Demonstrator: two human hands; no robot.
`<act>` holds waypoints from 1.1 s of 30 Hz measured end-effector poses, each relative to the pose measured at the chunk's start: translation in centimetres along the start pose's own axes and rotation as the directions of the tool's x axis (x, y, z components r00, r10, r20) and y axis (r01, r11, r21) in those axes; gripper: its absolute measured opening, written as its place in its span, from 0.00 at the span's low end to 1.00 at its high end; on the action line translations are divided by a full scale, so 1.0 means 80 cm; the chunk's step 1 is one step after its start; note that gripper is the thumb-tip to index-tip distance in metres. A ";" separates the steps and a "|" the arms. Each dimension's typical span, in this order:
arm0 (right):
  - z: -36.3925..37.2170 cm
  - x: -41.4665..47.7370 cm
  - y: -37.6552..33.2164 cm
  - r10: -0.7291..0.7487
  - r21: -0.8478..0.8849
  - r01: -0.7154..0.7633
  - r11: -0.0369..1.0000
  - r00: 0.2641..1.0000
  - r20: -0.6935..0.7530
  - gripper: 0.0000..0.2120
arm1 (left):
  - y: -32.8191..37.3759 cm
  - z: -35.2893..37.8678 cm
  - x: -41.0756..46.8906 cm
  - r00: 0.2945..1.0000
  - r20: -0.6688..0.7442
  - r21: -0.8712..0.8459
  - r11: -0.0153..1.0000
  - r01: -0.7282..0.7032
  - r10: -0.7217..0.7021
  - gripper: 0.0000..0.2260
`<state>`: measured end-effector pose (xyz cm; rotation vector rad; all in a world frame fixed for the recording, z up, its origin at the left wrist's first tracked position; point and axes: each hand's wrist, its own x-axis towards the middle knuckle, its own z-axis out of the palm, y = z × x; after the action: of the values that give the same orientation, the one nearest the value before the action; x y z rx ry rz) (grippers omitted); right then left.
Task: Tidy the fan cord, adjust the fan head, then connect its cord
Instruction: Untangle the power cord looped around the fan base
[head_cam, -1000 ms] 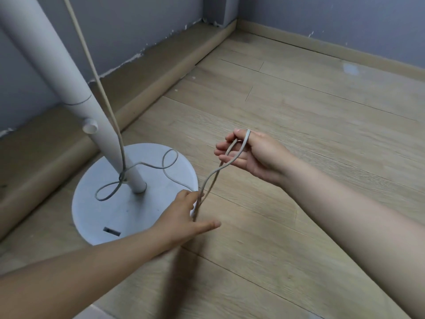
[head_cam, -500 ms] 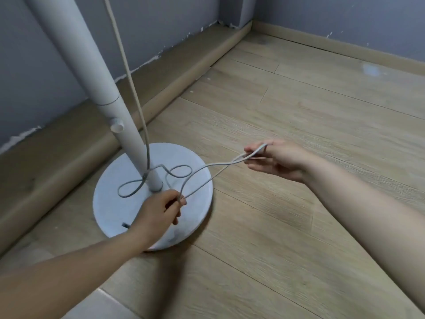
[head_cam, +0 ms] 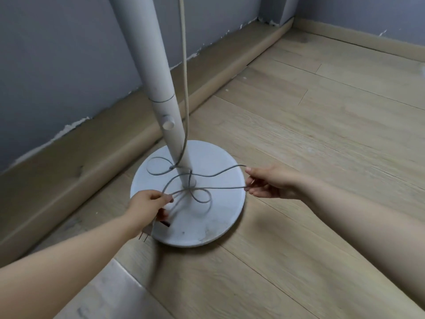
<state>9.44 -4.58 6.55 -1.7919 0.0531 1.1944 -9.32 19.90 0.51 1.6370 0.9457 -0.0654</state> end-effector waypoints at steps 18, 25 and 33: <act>0.044 0.098 0.040 -0.365 -0.634 0.023 0.773 0.834 -0.415 0.10 | -0.021 -0.003 0.039 0.918 -0.373 0.383 0.923 0.018 0.136 0.19; 0.032 0.116 0.044 -0.203 -0.497 -0.052 0.866 0.873 -0.444 0.35 | -0.017 -0.009 0.053 0.904 -0.413 0.327 0.909 0.259 -0.109 0.50; 0.041 0.123 0.040 -0.174 -0.378 0.021 0.925 0.911 -0.375 0.19 | -0.007 -0.027 0.073 0.912 -0.308 0.338 0.864 0.372 -0.272 0.51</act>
<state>10.72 0.26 -3.04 -2.3246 -0.0260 0.7765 -6.69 24.80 -2.23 1.8604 1.4768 -0.3025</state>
